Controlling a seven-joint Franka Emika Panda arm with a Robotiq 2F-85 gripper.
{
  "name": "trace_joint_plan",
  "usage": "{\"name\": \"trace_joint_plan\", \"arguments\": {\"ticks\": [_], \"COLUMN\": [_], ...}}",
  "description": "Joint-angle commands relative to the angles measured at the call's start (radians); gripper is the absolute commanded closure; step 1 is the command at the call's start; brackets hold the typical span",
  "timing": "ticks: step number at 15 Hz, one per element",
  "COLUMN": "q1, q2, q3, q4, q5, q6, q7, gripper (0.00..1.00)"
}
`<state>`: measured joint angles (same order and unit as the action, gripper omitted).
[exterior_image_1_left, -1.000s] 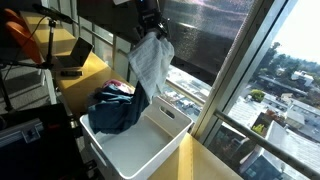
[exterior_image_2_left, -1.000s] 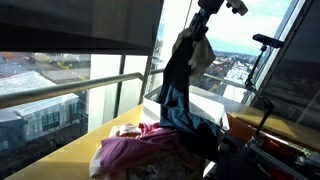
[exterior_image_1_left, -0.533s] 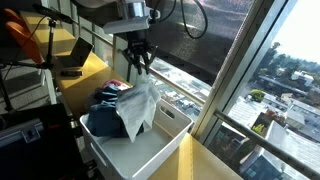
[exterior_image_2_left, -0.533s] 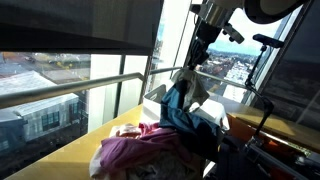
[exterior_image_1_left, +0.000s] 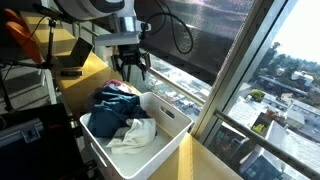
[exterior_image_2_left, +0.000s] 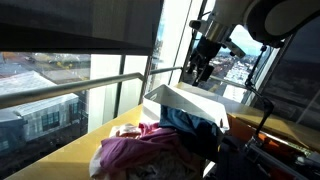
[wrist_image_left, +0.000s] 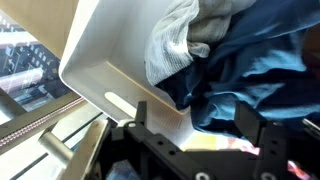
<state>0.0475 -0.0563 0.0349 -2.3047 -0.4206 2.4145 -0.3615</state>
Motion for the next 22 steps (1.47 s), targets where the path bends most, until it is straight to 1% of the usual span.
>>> {"name": "trace_joint_plan", "arguments": {"ticks": [1,4,8,13,22], "q1": [0.042,0.089,0.147,0.184,0.178], "q2": [0.035,0.104,0.214,0.34,0.51], "q3": [0.047,0.099,0.138,0.134,0.106], "q4": [-0.027,-0.017,0.027,0.093,0.174], "q5": [-0.008,-0.059,-0.145,-0.22,-0.207], "q6": [0.07,0.11,0.104,0.095,0.092], "q7": [0.012,0.02,0.038,0.043,0.039], "gripper": [0.0,0.0,0.0,0.0,0.0]}}
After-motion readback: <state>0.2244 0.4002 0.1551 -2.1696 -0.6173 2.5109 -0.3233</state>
